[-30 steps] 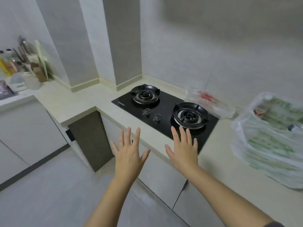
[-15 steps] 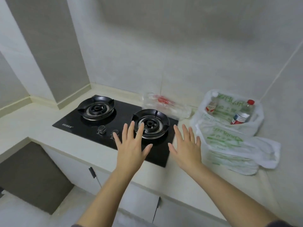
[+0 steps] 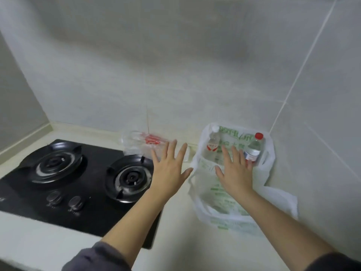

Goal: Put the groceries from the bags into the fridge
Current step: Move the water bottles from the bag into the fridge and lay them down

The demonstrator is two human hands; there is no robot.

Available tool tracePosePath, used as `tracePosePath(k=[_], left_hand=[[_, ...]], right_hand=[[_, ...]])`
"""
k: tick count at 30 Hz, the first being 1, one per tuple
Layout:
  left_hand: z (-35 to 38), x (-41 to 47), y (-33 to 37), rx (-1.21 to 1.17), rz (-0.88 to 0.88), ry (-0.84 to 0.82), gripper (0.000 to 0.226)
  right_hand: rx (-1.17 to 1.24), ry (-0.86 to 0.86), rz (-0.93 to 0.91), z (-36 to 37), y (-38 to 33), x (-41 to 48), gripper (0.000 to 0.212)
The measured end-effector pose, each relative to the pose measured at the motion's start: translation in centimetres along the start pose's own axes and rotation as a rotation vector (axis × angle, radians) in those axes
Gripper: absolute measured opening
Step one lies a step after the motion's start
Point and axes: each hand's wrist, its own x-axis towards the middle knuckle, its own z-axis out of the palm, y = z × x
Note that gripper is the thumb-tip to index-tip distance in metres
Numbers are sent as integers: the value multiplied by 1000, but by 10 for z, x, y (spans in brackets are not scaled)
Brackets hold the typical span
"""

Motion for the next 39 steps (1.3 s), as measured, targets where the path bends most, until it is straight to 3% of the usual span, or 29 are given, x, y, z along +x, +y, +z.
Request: tracePosePath(k=[9, 20, 30, 39], left_hand=[[49, 135, 57, 74, 223, -6, 71], [127, 223, 72, 248, 485, -207, 56], [133, 252, 72, 242, 396, -205, 46], [140, 263, 79, 230, 299, -262, 42]], right_hand=[[-90, -37, 101, 26, 87, 97, 67], [-253, -83, 57, 67, 138, 157, 55], [-142, 30, 45, 64, 154, 178, 29], [-70, -44, 192, 57, 159, 194, 27]])
